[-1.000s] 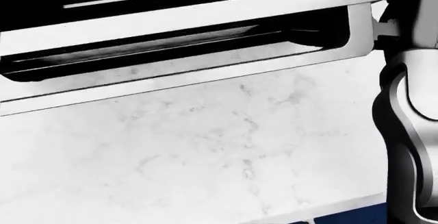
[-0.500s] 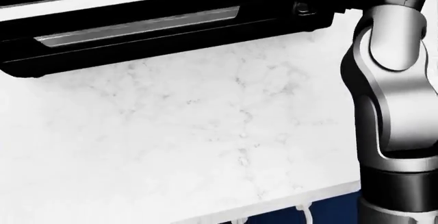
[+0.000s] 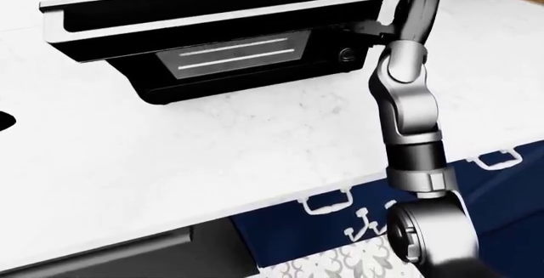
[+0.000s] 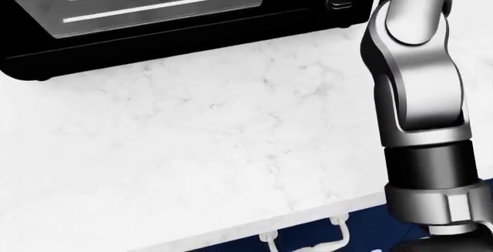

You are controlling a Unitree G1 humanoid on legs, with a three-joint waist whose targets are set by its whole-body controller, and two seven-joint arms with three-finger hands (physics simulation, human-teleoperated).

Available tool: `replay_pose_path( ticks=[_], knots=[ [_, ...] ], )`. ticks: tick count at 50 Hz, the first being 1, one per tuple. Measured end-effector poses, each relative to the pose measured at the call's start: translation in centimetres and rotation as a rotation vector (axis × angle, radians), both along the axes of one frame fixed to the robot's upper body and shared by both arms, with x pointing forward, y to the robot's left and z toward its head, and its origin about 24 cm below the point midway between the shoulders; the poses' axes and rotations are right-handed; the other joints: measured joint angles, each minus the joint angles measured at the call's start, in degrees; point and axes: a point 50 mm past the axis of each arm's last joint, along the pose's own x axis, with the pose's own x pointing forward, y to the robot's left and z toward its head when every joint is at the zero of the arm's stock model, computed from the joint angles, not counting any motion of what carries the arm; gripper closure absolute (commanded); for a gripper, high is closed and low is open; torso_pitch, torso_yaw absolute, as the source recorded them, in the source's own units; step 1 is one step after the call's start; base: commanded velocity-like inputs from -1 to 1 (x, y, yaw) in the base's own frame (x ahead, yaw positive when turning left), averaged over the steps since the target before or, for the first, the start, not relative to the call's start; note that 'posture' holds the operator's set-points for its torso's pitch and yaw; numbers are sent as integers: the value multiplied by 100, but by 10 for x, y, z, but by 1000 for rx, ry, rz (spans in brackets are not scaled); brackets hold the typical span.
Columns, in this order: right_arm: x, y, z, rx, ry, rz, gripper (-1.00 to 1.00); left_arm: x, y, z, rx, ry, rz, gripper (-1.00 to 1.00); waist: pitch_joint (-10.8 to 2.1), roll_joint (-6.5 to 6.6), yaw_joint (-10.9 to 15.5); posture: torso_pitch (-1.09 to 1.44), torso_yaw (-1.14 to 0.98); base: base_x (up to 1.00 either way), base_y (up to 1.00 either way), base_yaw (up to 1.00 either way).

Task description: Close the toaster oven door.

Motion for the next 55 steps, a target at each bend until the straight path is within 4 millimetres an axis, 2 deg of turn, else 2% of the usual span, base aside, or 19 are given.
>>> replay_pose_path(
  ticks=[23,37,42,55],
  knots=[
    [13,-1,11,-15,-25,-39,-100,-24,-14,-24,20,20,13,-100,-17,-62,39,0,0,0,0,0],
    [14,-1,16,-22,-27,-40,-100,-41,-50,-29,1,49,-132,-100,-11,-64,60,0,0,0,0,0],
    [15,0,17,-22,-29,-38,-100,-45,-64,-37,-6,73,-192,-100,-9,-54,69,0,0,0,0,0],
    [14,0,17,-21,-29,-39,-100,-58,-93,-44,29,106,-324,-100,-4,-101,92,0,0,0,0,0]
  ],
)
